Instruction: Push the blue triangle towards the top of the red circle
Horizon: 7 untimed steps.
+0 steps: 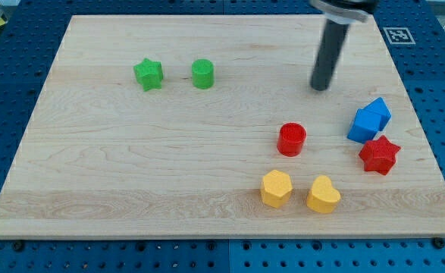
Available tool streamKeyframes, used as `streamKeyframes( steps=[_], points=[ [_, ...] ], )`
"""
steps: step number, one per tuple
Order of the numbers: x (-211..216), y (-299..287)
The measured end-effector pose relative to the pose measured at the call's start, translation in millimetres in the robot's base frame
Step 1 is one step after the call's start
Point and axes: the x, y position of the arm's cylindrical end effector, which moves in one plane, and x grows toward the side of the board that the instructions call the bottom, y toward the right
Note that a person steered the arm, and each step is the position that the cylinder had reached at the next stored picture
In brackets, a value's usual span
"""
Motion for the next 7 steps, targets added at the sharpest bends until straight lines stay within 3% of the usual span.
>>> streamKeyframes(
  steps=[2, 3, 7],
  points=[
    [39, 89],
    [65, 96],
    [60, 32]
  ],
)
